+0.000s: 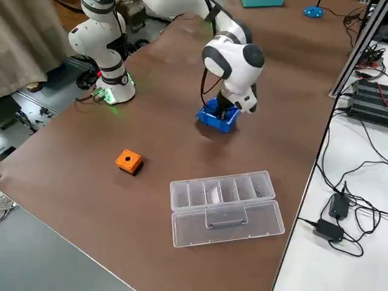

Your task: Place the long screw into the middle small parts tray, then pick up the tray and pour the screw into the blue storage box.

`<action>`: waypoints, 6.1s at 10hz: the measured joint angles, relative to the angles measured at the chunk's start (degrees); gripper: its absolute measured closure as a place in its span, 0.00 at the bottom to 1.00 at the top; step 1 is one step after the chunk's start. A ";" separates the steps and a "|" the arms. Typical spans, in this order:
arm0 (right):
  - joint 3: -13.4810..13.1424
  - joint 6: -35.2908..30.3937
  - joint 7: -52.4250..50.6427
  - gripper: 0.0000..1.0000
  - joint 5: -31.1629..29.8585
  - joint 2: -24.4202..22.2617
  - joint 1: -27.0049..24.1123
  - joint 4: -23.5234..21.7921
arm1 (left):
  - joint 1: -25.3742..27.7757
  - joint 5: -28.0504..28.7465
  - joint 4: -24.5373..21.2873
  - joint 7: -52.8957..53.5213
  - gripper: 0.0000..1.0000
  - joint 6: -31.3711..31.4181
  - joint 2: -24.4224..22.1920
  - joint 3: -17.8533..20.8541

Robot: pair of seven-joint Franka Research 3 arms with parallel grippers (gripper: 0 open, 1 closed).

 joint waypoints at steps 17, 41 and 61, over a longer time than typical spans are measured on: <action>0.09 0.87 23.75 0.97 -23.65 -0.75 12.50 0.12 | 0.04 -0.02 0.02 0.00 0.00 0.00 0.00 -0.05; -0.32 -7.81 53.95 0.97 -37.83 -1.30 22.74 -2.12 | 0.04 -0.49 0.03 0.00 0.00 0.00 0.45 -0.03; 1.26 37.24 46.71 0.97 35.89 21.89 44.55 14.97 | 0.07 -0.54 0.09 0.00 0.00 0.00 0.48 -0.03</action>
